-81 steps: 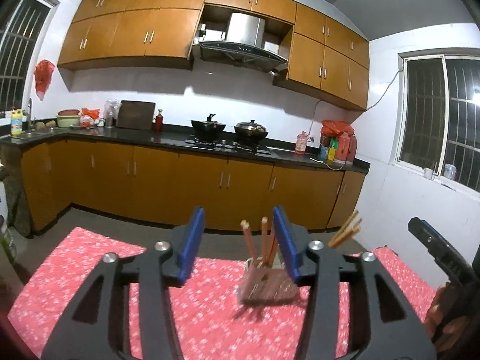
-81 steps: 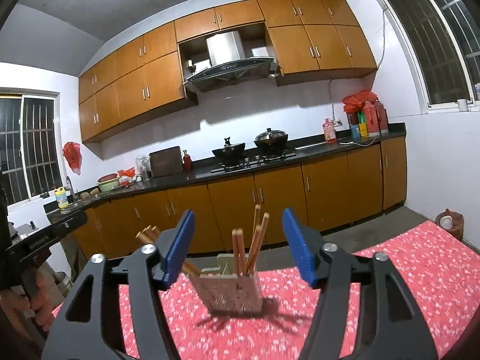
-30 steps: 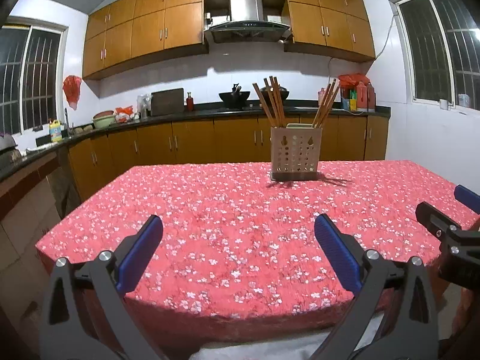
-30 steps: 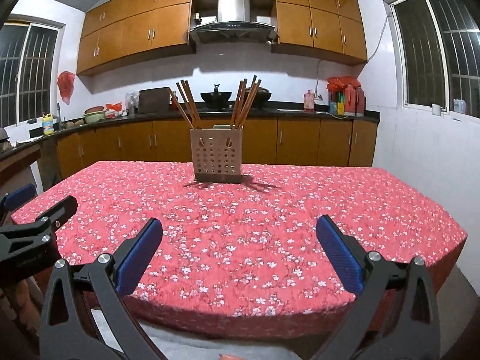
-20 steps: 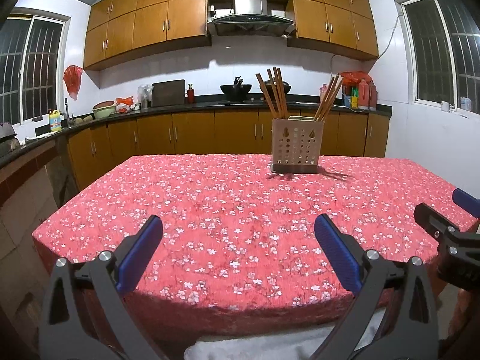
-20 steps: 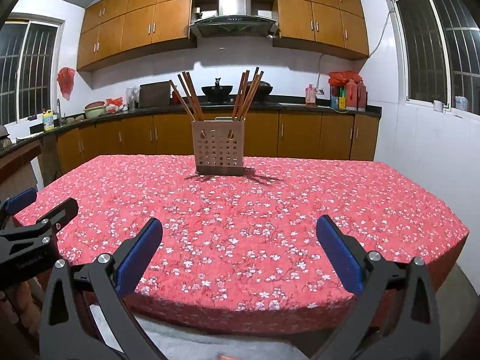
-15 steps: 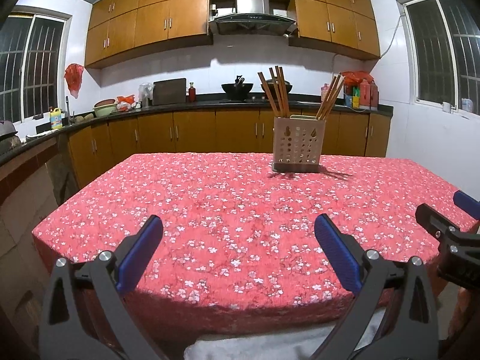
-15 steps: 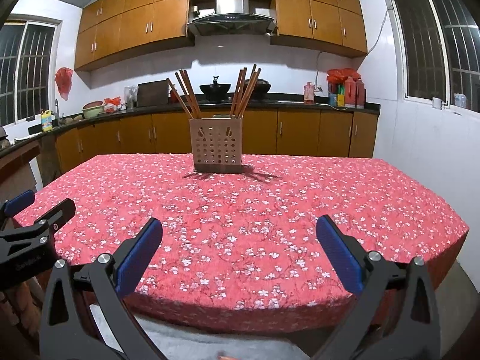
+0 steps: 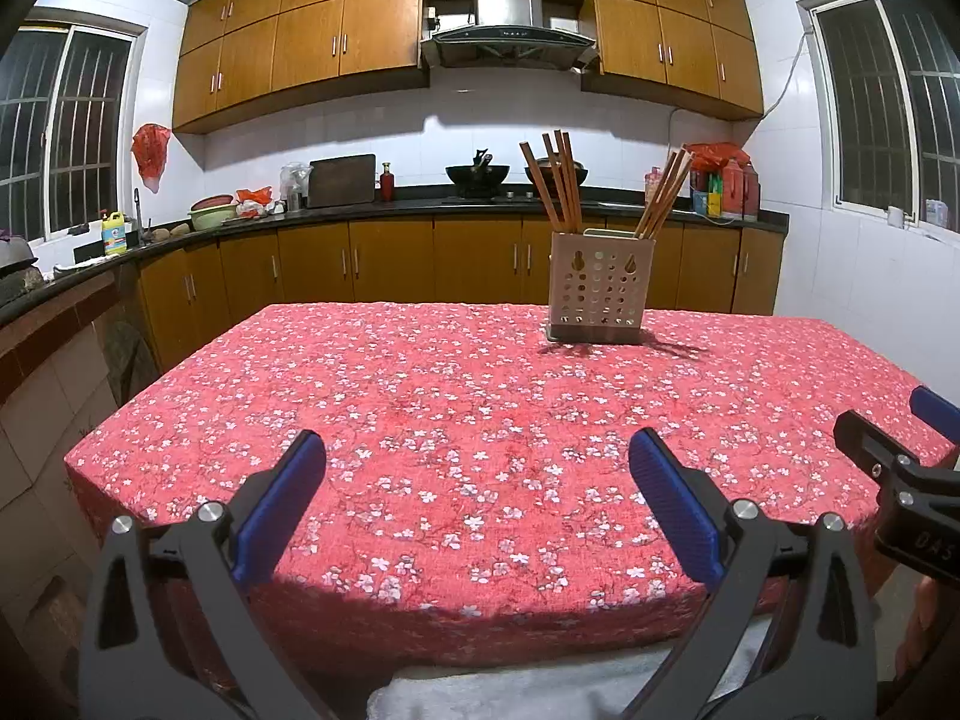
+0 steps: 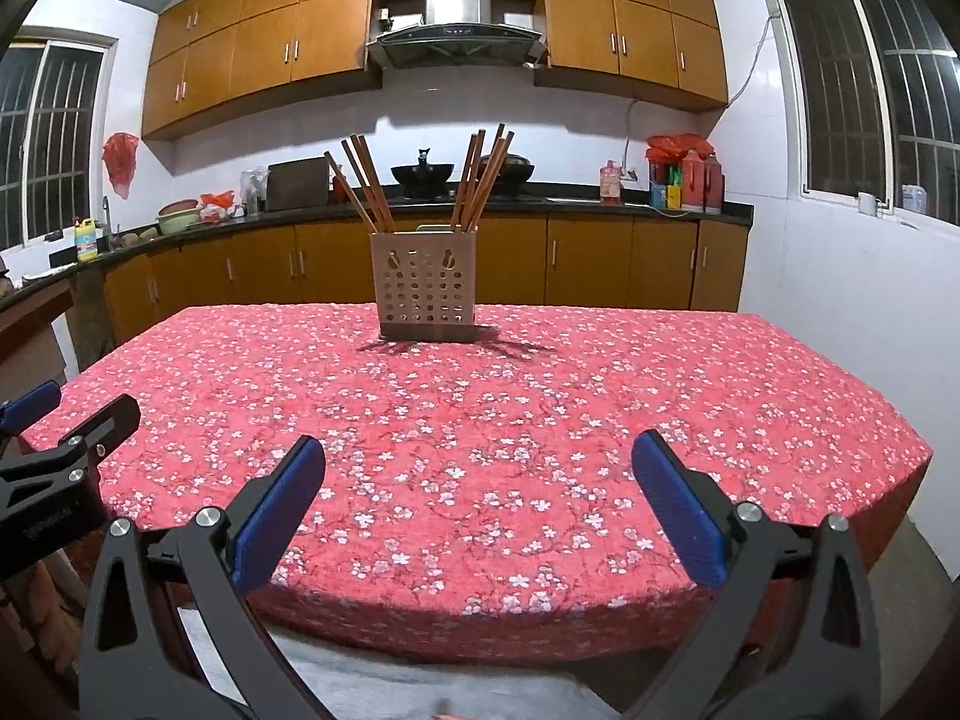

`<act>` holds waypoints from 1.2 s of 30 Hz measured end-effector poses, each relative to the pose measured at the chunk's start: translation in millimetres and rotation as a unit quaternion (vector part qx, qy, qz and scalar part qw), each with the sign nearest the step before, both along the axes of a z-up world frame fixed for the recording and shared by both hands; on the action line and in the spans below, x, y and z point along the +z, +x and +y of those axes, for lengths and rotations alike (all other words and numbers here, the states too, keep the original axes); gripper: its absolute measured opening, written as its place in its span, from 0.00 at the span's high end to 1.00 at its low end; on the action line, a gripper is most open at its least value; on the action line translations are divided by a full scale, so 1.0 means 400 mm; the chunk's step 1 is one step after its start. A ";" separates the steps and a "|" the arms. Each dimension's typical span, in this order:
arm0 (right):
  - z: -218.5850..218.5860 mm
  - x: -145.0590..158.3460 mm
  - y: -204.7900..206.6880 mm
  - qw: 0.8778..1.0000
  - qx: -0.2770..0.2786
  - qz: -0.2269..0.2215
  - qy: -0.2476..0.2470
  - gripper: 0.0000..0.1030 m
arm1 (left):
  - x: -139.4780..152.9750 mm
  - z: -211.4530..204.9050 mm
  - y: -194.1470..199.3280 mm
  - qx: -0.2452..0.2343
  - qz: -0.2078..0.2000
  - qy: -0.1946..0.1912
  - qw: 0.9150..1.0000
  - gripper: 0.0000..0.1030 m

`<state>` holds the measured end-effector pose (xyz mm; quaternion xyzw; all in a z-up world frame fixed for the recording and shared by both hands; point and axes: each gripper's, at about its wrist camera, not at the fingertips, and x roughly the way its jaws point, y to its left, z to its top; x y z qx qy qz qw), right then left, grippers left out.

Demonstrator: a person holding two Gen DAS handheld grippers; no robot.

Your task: Organize utensils

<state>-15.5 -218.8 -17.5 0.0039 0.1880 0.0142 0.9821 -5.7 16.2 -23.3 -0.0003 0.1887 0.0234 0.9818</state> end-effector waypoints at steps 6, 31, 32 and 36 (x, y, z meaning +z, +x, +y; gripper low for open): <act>0.000 0.000 0.000 1.000 0.000 0.000 0.000 0.02 | -0.001 -0.002 -0.002 0.000 0.001 -0.001 1.000 0.04; -0.001 0.000 0.000 1.000 0.000 0.000 0.000 0.02 | -0.009 -0.010 -0.005 0.000 0.003 -0.002 1.000 0.04; -0.001 0.000 -0.001 1.000 0.000 0.001 0.001 0.02 | -0.009 -0.009 -0.004 0.000 0.003 -0.002 1.000 0.04; 0.000 0.001 0.000 1.000 0.000 0.000 0.001 0.02 | -0.008 -0.009 -0.004 -0.001 0.003 -0.002 1.000 0.04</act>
